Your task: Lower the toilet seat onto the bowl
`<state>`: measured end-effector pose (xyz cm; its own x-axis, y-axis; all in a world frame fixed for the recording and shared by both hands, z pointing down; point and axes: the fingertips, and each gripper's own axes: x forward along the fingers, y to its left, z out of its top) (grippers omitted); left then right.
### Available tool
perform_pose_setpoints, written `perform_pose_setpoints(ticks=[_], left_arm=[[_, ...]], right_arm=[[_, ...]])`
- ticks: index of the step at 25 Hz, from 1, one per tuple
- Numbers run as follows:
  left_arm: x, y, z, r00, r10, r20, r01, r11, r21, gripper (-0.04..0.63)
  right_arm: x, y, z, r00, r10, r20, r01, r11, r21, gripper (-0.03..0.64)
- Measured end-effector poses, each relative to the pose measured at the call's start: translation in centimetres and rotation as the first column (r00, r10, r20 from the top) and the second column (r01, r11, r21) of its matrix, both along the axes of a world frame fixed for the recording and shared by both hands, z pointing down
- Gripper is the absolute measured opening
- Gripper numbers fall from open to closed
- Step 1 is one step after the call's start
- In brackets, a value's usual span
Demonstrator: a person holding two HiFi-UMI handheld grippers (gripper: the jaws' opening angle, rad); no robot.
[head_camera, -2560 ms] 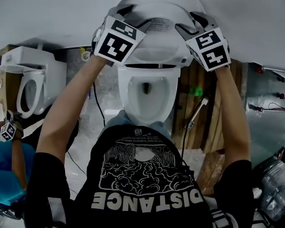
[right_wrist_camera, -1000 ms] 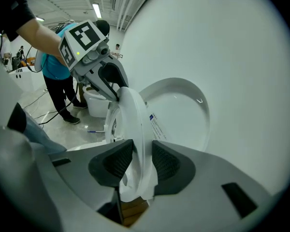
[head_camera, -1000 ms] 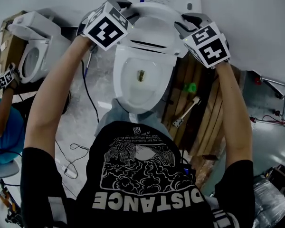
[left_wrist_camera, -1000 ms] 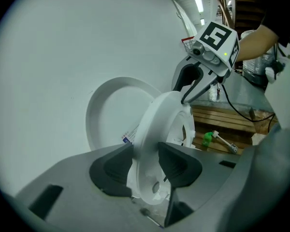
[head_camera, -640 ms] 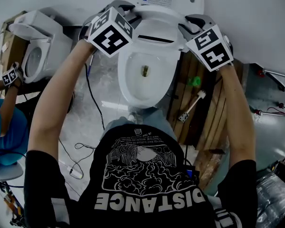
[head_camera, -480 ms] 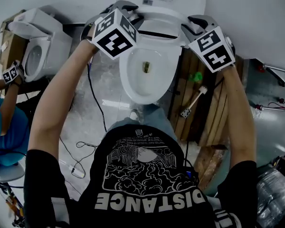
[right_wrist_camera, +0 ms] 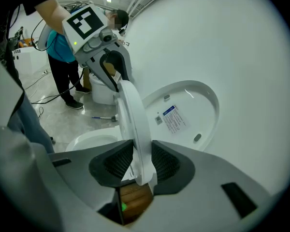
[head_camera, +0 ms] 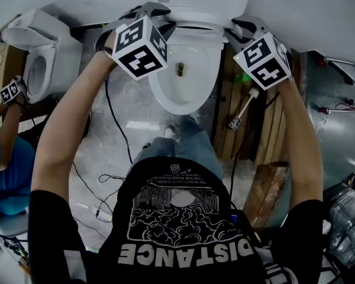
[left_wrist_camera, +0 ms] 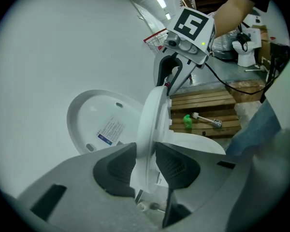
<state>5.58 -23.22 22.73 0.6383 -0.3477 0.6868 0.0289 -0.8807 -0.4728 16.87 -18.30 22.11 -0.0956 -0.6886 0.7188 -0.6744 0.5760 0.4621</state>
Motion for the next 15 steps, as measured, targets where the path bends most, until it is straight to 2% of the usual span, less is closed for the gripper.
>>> perform_pose_setpoints(ticks=[6, 11, 15], left_arm=[[-1.4, 4.0, 2.8, 0.996, 0.080, 0.037, -0.080, 0.997, -0.001, 0.137], [-2.1, 7.1, 4.9, 0.991, 0.117, 0.073, -0.116, 0.993, -0.005, 0.137], [-3.2, 9.1, 6.6, 0.989, 0.129, 0.075, -0.125, 0.991, -0.057, 0.138]], right_arm=[[-1.8, 3.8, 2.4, 0.998, -0.018, -0.062, 0.017, 1.000, -0.010, 0.127], [-2.5, 6.8, 4.5, 0.997, -0.027, -0.077, 0.024, 0.999, -0.041, 0.127], [-3.5, 8.7, 6.0, 0.995, -0.048, -0.092, 0.043, 0.997, -0.057, 0.130]])
